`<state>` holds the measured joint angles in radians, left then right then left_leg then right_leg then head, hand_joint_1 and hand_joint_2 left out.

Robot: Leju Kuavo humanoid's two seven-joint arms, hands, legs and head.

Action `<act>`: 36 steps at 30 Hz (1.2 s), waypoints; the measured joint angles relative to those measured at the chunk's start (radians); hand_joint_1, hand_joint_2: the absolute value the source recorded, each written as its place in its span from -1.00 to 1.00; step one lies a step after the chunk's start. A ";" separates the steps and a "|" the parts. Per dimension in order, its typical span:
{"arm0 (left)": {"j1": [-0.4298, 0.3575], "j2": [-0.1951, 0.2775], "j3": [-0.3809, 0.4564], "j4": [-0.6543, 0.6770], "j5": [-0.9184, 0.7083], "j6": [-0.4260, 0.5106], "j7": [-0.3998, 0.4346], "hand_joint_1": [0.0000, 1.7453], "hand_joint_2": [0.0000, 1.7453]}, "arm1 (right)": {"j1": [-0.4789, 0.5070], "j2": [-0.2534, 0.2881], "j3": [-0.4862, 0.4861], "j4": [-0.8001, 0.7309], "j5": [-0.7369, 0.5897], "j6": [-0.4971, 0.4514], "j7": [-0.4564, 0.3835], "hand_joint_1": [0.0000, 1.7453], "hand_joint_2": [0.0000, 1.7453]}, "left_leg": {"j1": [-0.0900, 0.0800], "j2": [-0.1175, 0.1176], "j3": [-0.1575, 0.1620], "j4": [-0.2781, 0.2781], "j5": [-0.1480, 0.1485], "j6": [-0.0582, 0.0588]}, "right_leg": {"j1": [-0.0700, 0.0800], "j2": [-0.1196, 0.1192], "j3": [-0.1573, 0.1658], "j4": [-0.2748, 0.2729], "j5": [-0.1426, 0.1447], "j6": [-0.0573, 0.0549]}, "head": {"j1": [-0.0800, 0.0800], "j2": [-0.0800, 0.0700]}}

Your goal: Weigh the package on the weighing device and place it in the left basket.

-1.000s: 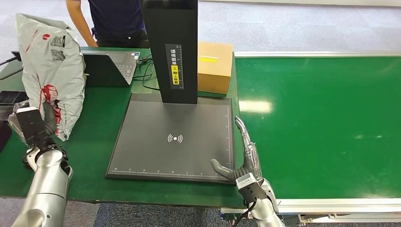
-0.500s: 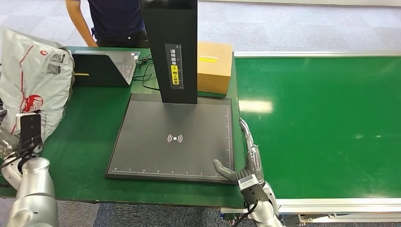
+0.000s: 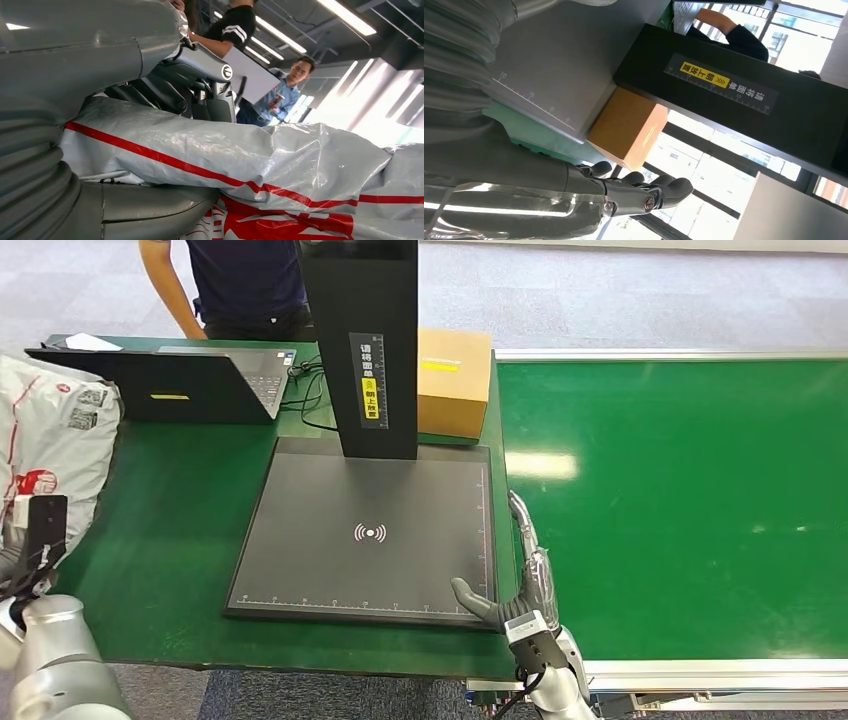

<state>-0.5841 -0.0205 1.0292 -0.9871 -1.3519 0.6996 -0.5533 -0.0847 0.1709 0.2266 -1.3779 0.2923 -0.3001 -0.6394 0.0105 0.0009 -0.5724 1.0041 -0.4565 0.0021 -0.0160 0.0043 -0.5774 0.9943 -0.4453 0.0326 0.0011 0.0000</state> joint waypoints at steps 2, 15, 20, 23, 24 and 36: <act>0.004 -0.005 0.008 -0.022 -0.032 0.000 0.034 1.00 1.00 | 0.002 0.000 0.000 0.000 0.000 0.000 0.000 -1.00 1.00 | 0.000 0.000 0.000 0.000 0.000 0.000 | 0.000 0.000 0.000 0.000 0.000 0.000 | 0.000 0.000; 0.092 0.006 -0.165 -0.104 -0.147 0.000 0.411 -1.00 1.00 | 0.017 0.000 0.000 -0.017 0.016 0.005 0.002 -1.00 1.00 | 0.000 -0.001 0.000 0.000 0.000 0.000 | 0.000 0.000 0.000 0.000 0.000 0.000 | 0.000 0.000; 0.102 0.015 -0.220 -0.091 -0.114 0.000 0.432 -1.00 1.00 | 0.024 0.000 0.000 -0.026 0.017 0.005 0.002 -1.00 1.00 | 0.000 -0.001 0.000 0.000 0.000 0.000 | 0.000 0.000 0.000 0.000 0.000 0.000 | 0.000 0.000; 0.100 0.019 -0.237 -0.067 -0.058 0.000 0.398 -1.00 1.00 | 0.027 0.000 -0.001 -0.031 0.017 0.004 0.002 -1.00 1.00 | 0.000 -0.001 0.000 0.000 0.000 0.000 | 0.000 0.000 0.000 0.000 0.000 0.000 | 0.000 0.000; 0.096 0.021 -0.241 -0.048 -0.023 0.000 0.375 -1.00 1.00 | 0.027 0.000 -0.001 -0.032 0.017 0.005 0.002 -1.00 1.00 | 0.000 -0.001 0.000 0.000 0.000 0.000 | 0.000 0.000 0.000 0.000 0.000 0.000 | 0.000 0.000; 0.051 0.067 -0.346 0.190 0.543 -0.256 0.113 -1.00 1.00 | 0.028 -0.001 -0.003 -0.033 0.013 0.016 0.000 -1.00 1.00 | 0.000 0.000 0.000 0.000 0.000 0.000 | 0.000 0.000 0.000 0.000 0.000 0.000 | 0.000 0.000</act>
<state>-0.5327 0.0468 0.6833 -0.7971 -0.8088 0.4434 -0.4408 -0.0569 0.1699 0.2235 -1.4107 0.3056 -0.2838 -0.6393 0.0104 0.0007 -0.5727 1.0041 -0.4565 0.0021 -0.0160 0.0045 -0.5775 0.9942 -0.4452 0.0325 0.0012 0.0000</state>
